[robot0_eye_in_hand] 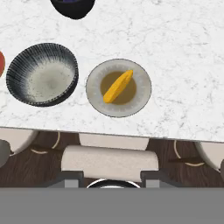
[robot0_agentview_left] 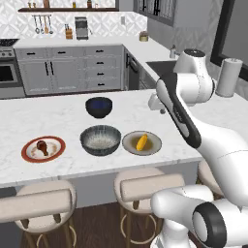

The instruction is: Pick the chicken drumstick and corn from their plates and place them in the bowl. Then put the bowl in the fridge.

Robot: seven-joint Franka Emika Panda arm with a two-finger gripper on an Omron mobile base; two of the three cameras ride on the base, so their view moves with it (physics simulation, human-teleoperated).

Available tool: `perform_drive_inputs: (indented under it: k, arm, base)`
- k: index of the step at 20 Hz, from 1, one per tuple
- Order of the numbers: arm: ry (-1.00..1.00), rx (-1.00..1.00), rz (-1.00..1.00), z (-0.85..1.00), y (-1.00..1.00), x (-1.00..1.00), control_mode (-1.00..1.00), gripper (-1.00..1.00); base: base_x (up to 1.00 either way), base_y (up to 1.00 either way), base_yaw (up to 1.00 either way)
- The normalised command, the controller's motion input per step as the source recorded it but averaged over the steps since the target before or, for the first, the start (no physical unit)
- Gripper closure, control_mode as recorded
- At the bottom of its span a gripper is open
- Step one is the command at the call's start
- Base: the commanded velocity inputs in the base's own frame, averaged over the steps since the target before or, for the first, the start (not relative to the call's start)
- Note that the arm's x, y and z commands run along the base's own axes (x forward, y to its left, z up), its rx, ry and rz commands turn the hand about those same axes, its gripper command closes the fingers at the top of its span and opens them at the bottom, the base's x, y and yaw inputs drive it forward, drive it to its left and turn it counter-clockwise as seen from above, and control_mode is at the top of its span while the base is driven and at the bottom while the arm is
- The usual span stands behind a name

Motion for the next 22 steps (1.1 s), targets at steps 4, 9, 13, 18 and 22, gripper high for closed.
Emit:
perform_drive_inputs:
  k: [4, 9, 13, 18, 22]
  arm:
    - [0.00, 0.00, 0.00, 0.00, 0.00, -0.01, 1.00, -1.00]
    - [0.00, 0.00, 0.00, 0.00, 0.00, 0.00, 1.00, -1.00]
    - [0.00, 0.00, 0.00, 0.00, 0.00, 0.00, 1.00, -1.00]
    - [0.00, 0.00, 0.00, 0.00, 0.00, 0.00, 1.00, -1.00]
    - [0.00, 0.00, 0.00, 0.00, 0.00, 0.00, 1.00, -1.00]
  base:
    - [-0.09, 0.22, 0.00]
    - [-0.13, 0.43, 0.00]
    - [0.00, 0.47, 0.00]
    - [0.00, 0.72, 0.00]
    - [0.08, 0.78, -0.02]
